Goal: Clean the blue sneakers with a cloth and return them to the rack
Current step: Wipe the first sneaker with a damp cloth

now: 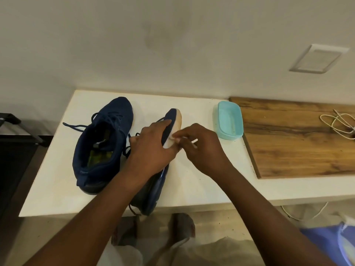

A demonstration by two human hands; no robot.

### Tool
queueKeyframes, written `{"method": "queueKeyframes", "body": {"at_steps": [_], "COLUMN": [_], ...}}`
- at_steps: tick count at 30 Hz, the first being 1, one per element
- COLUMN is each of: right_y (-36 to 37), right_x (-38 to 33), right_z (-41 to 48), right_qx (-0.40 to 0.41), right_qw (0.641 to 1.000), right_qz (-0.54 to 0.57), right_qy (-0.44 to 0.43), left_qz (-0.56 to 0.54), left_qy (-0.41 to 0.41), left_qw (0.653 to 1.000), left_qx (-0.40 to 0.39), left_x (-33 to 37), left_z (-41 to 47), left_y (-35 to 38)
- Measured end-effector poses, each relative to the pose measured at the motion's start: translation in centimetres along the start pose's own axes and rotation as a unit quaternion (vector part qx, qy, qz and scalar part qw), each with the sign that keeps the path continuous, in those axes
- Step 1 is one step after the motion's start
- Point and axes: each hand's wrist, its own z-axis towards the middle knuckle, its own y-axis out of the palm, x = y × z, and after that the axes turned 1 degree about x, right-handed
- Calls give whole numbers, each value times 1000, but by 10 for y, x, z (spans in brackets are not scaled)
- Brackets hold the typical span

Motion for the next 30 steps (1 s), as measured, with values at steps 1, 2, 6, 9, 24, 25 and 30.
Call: {"method": "queueKeyframes", "body": {"at_steps": [1, 2, 6, 9, 24, 25, 30], "right_y": [-2, -2, -1, 1, -9, -10, 1], "right_x": [2, 4, 6, 3, 8, 7, -1], "right_z": [-3, 0, 27, 24, 13, 2, -13], "right_qx": [-7, 7, 84, 71, 55, 32, 53], "right_qw": [1000, 1000, 994, 996, 994, 995, 997], "right_qz": [-13, -25, -47, -18, 1, 5, -16], "right_qy": [0, 9, 47, 41, 95, 91, 62], "left_qz": [-30, -56, -74, -112, -115, -120, -126], "left_qy": [1, 2, 9, 14, 9, 3, -8], "left_qw": [1000, 998, 997, 993, 992, 992, 991], "left_qx": [-6, -13, -32, -35, -41, -42, -51], "left_x": [-2, -3, 3, 5, 10, 10, 11], "left_z": [1, 1, -3, -6, -14, -15, -21], "left_y": [0, 1, 4, 4, 11, 10, 4]}}
